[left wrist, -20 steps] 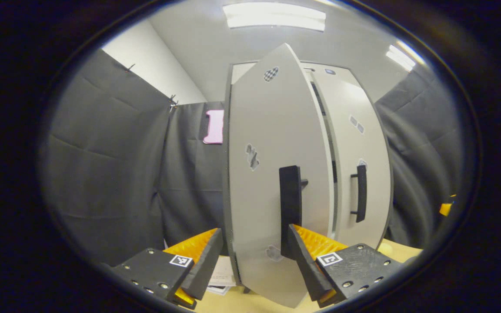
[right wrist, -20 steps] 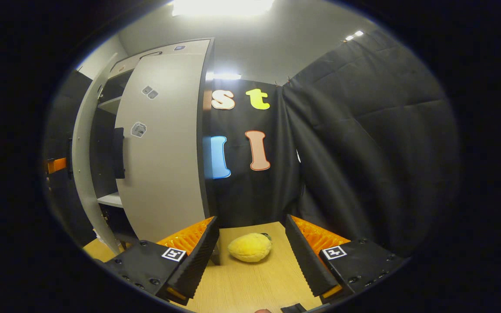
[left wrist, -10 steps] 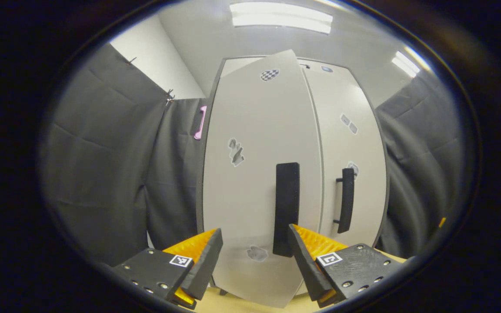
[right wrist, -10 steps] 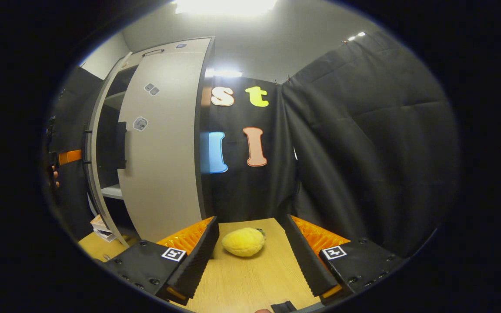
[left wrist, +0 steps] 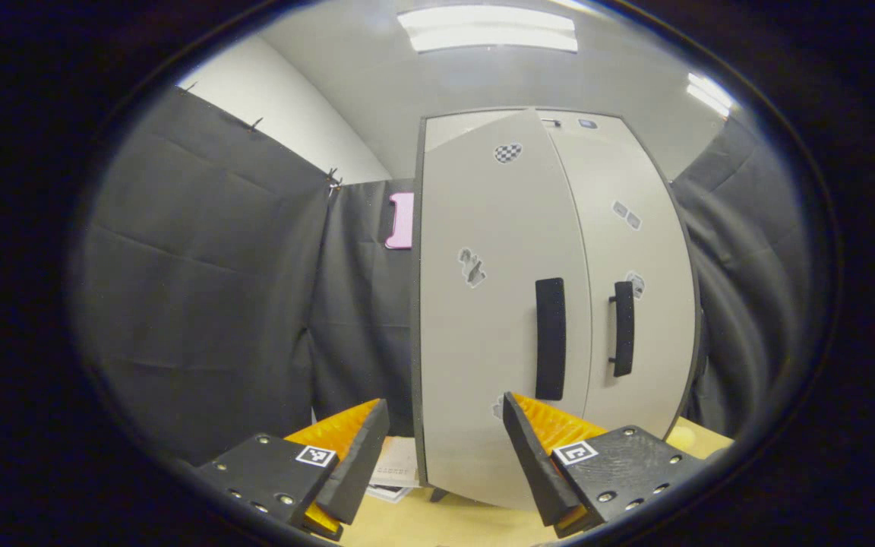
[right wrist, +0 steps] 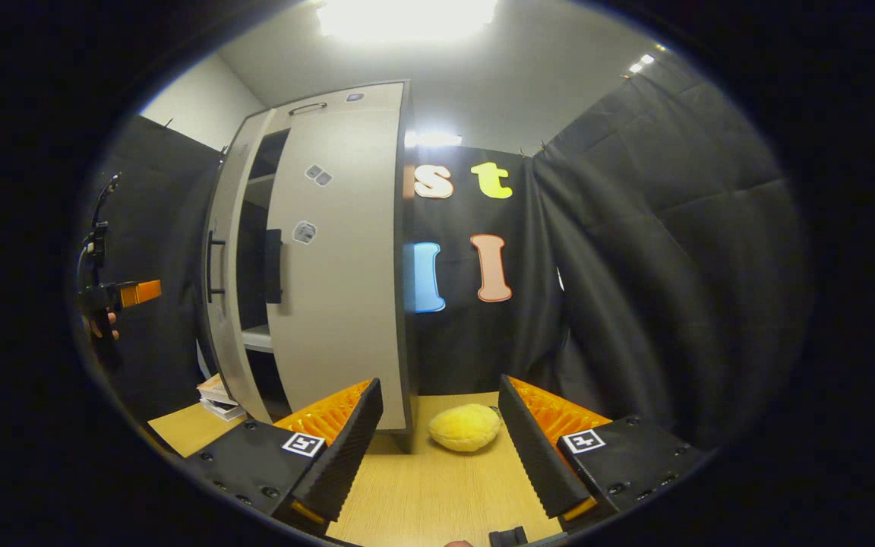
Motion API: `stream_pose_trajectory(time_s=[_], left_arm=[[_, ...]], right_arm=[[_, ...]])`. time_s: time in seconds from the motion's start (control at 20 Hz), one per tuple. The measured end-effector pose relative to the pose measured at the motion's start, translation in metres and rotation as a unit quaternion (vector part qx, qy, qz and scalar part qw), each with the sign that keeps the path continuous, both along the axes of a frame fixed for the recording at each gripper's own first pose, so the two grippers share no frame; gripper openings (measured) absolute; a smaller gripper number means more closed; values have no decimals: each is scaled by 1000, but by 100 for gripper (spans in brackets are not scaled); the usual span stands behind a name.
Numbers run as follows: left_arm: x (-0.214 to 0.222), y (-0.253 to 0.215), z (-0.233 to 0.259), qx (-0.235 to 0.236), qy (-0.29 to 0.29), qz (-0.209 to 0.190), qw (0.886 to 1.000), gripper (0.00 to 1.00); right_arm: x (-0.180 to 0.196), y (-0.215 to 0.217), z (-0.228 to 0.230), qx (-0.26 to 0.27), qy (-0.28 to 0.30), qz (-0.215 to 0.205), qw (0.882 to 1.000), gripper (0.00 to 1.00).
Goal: Grasp the bottle in the cabinet with the left hand and place it on the coaster, then close the right door with the right hand and the left door with the left hand.
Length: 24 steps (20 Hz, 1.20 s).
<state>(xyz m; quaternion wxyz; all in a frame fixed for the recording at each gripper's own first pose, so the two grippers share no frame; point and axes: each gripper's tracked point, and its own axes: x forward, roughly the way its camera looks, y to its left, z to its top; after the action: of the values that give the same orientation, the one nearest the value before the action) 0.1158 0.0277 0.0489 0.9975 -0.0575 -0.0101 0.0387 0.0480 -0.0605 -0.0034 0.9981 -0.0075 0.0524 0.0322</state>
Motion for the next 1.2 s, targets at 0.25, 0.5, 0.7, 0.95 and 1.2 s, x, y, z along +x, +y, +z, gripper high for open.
stream_pose_trajectory(time_s=[0.25, 0.5, 0.7, 0.95, 1.2], left_arm=[[-44, 30, -13, 28, 16, 3, 999, 88], [-76, 61, -18, 34, 23, 0, 999, 95], [-97, 81, -20, 38, 17, 2, 999, 94], [-117, 93, -24, 45, 17, -2, 999, 95], [-127, 99, -20, 64, -1, -1, 998, 88]], right_arm=[[-25, 28, 8, 16, -1, 15, 1000, 97], [-43, 54, 24, 24, -8, 12, 1000, 98], [-57, 74, 35, 27, -22, 19, 999, 97], [-68, 85, 33, 28, -23, 13, 999, 98], [-77, 91, 36, 23, -35, 8, 999, 98]])
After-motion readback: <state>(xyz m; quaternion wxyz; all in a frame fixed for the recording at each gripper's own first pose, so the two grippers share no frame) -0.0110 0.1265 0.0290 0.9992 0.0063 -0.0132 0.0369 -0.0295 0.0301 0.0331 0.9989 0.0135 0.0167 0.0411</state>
